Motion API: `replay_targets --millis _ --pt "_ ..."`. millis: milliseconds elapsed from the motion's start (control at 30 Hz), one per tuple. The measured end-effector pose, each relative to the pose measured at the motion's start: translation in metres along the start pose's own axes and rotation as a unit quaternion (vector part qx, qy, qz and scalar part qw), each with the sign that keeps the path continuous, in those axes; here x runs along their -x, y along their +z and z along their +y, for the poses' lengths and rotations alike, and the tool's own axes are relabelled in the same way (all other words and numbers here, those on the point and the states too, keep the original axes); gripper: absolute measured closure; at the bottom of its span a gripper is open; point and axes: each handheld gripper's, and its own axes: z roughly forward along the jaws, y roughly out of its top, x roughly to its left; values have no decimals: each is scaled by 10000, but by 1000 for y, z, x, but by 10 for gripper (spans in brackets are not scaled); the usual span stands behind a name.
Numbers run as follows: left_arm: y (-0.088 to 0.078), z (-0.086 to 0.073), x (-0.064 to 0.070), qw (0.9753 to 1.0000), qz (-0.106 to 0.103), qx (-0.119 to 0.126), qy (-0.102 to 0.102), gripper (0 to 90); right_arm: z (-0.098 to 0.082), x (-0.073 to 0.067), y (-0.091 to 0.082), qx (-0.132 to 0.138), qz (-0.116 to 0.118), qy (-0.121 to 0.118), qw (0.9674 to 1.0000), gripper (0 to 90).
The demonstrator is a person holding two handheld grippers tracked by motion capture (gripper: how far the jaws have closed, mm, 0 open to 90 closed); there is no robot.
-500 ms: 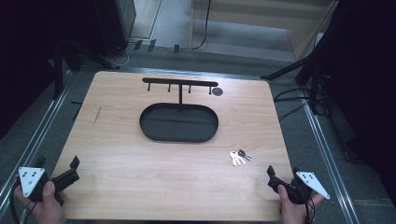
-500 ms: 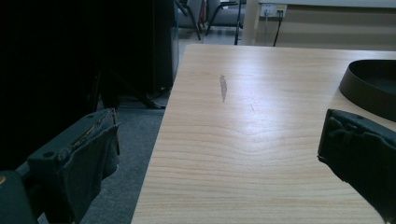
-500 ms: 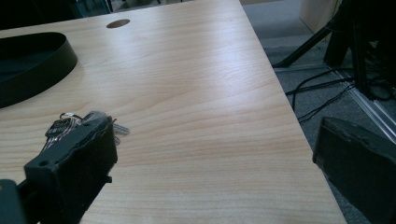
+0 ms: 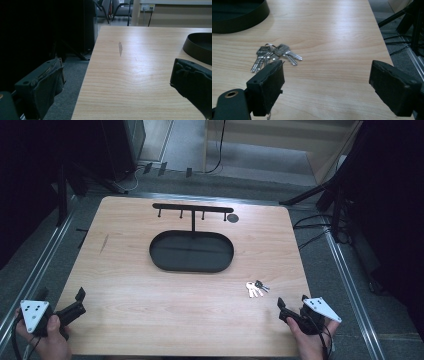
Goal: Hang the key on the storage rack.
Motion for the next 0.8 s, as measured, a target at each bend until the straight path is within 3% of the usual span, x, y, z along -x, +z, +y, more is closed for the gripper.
replay_targets --millis 67,233,367,500,700,800 --pt "0 0 0 10000 -4 -3 -13 0 8 -5 1 -150 -82 -132 9998 133" --pt "0 0 1 10000 -2 -26 16 0 33 -18 5 -483 -22 -240 9985 133" --pt "1 0 0 10000 -4 -36 5 0 52 -27 16 -964 37 -360 9947 132" --pt "1 0 0 10000 -14 -38 -25 0 70 -35 28 -1423 69 -477 9886 143" --pt "1 1 -1 10000 -28 -68 -16 0 86 -45 50 -2195 161 -726 9728 160" --pt "1 1 -1 10000 -39 -74 -34 0 92 -49 60 -2390 209 -913 9665 187"
